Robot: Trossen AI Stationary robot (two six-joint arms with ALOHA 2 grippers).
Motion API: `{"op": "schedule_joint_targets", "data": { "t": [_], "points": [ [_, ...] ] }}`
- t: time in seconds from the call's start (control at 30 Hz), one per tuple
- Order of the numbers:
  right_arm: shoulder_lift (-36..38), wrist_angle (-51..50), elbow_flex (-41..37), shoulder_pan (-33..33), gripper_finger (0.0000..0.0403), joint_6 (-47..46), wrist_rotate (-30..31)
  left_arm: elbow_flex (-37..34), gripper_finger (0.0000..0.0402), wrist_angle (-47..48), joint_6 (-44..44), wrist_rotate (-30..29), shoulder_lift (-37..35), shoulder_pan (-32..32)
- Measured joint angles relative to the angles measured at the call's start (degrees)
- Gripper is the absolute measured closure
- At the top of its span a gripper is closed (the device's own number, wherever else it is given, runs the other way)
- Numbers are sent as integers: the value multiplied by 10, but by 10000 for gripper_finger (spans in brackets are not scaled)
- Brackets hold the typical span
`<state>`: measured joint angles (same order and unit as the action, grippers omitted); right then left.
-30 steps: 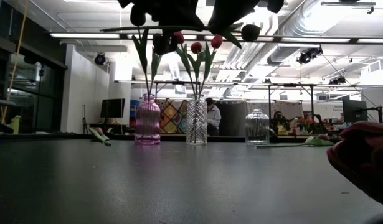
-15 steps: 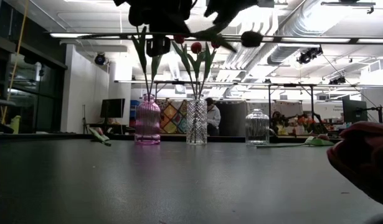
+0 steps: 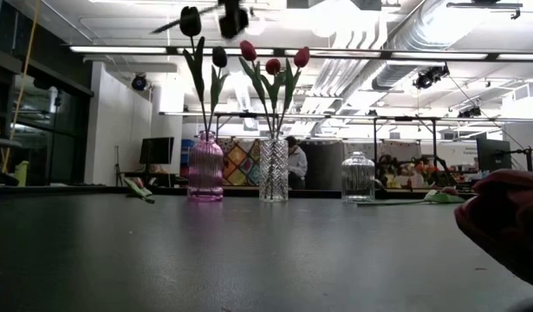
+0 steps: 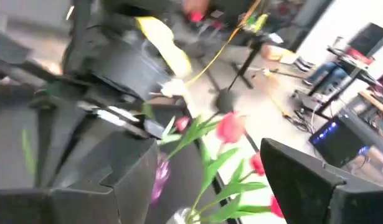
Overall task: Sort flowers into vase by color
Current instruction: Put the black flower into the violet flower vase
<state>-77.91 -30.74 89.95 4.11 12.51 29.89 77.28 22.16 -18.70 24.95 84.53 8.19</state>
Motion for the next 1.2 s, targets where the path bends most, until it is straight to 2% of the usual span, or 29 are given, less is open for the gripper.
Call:
{"op": "schedule_joint_targets", "data": {
  "t": [0.17,0.23,0.43,0.57,0.83,1.07,1.2],
  "points": [
    [55,25,0,-28,132,-49,0,0,401,-113,41,-6,-69,3],
    [69,24,0,-35,132,-57,-1,0,401,-159,69,-36,-100,5],
    [79,16,0,-45,132,-89,-6,0,401,-207,155,-152,-191,32],
    [67,15,0,-45,132,-97,-14,1,401,-213,163,-163,-220,54],
    [59,-19,0,-45,132,-120,-26,1,401,-86,157,-164,-218,53],
    [43,-136,0,-45,132,-203,-90,1,402,82,162,-158,-169,-8],
    [22,-187,0,-45,132,-223,-112,1,401,193,177,-129,-135,-52]
  ]
}}
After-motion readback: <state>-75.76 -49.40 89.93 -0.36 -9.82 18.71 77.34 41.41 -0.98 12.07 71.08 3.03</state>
